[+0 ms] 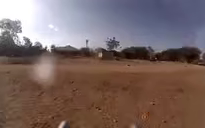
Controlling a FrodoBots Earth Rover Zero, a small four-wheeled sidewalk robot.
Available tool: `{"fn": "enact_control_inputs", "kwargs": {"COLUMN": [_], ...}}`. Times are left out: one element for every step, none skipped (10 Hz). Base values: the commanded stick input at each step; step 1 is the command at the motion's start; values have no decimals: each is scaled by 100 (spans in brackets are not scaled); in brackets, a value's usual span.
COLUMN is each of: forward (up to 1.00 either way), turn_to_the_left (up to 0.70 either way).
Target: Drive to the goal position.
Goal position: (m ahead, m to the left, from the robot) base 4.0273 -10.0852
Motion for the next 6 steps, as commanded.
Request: {"fn": "enact_control_inputs", "kwargs": {"forward": [70,70,70,70,70,70], "turn_to_the_left": [27,27,27,0,0,0]}}
